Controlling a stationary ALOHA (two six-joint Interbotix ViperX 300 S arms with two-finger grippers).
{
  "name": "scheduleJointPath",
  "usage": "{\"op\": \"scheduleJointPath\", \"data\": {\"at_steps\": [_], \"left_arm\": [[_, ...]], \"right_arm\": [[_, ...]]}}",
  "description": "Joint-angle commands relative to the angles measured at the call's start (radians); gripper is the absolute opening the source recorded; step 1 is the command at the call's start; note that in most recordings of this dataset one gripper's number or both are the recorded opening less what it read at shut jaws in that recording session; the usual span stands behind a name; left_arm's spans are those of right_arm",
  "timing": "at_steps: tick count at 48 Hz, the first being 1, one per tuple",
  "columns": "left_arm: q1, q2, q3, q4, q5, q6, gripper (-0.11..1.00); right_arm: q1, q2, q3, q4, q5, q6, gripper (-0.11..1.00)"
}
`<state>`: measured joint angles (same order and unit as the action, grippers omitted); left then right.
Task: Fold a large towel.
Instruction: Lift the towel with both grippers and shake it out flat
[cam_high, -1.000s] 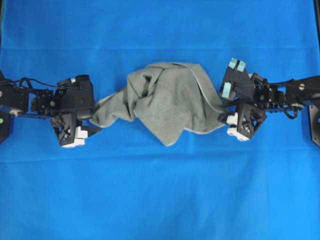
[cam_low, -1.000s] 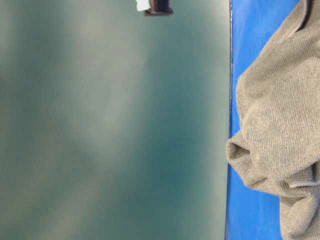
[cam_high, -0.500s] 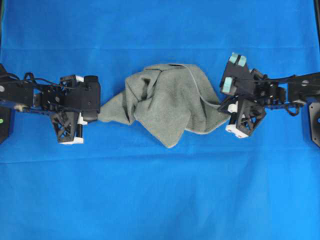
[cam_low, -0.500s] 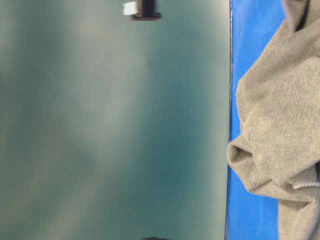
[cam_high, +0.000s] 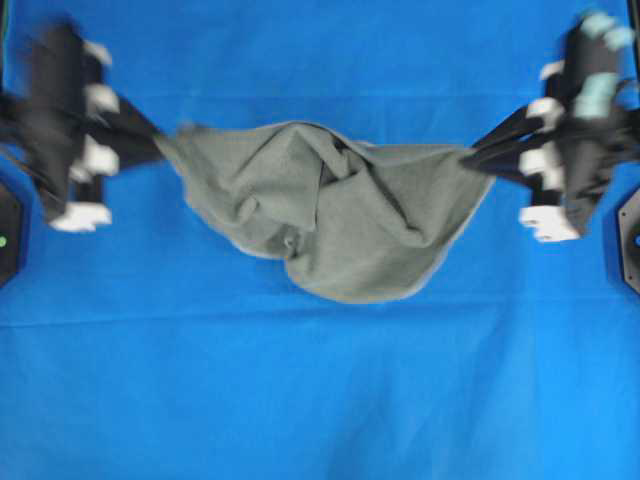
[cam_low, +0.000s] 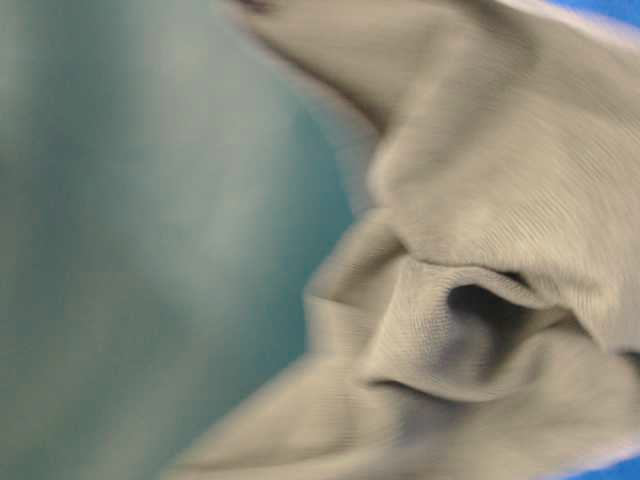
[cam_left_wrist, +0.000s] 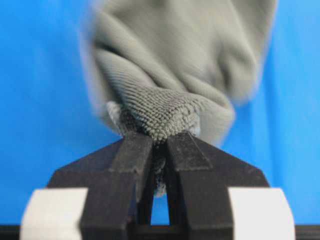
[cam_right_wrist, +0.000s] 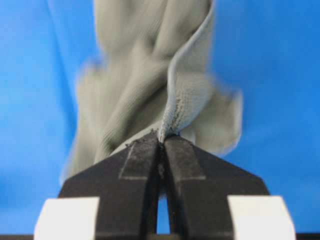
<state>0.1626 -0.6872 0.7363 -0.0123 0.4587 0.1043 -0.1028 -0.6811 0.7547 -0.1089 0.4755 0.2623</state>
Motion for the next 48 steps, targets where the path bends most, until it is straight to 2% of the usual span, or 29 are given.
{"op": "scheduleJointPath", "data": {"at_steps": [1, 5, 11, 18, 22, 27, 31, 35, 41, 45, 48], "left_arm": [[0.064, -0.035, -0.077, 0.005, 0.0, 0.061, 0.01], [0.15, -0.025, -0.132, 0.002, -0.012, 0.126, 0.01], [0.267, 0.031, -0.221, 0.0, -0.048, 0.149, 0.01], [0.391, 0.137, -0.347, 0.0, -0.061, 0.169, 0.01], [0.425, 0.19, -0.416, -0.002, -0.043, 0.17, 0.01], [0.413, 0.222, -0.5, -0.005, 0.04, 0.169, 0.01], [0.35, 0.209, -0.548, -0.006, 0.132, 0.169, 0.01], [0.27, 0.176, -0.572, -0.008, 0.198, 0.161, 0.01], [0.104, 0.112, -0.588, -0.018, 0.256, 0.143, 0.01], [-0.049, 0.071, -0.586, -0.021, 0.264, 0.107, 0.01], [-0.147, 0.052, -0.588, -0.02, 0.262, 0.075, 0.01]], "right_arm": [[-0.032, -0.075, -0.081, -0.106, 0.025, 0.0, 0.0], [-0.098, -0.103, -0.132, -0.192, 0.055, 0.002, 0.0], [-0.249, -0.089, -0.207, -0.296, 0.092, 0.0, 0.0], [-0.456, -0.012, -0.305, -0.426, 0.11, -0.005, 0.0], [-0.522, 0.032, -0.353, -0.459, 0.117, -0.006, 0.0], [-0.531, 0.061, -0.411, -0.46, 0.141, -0.012, 0.0], [-0.502, 0.054, -0.456, -0.459, 0.189, -0.014, 0.0], [-0.43, 0.023, -0.488, -0.454, 0.253, -0.014, 0.0], [-0.225, -0.044, -0.523, -0.422, 0.371, -0.006, 0.0], [-0.063, -0.087, -0.535, -0.365, 0.439, 0.005, 0.0], [0.066, -0.106, -0.548, -0.299, 0.486, 0.006, 0.0]]}}
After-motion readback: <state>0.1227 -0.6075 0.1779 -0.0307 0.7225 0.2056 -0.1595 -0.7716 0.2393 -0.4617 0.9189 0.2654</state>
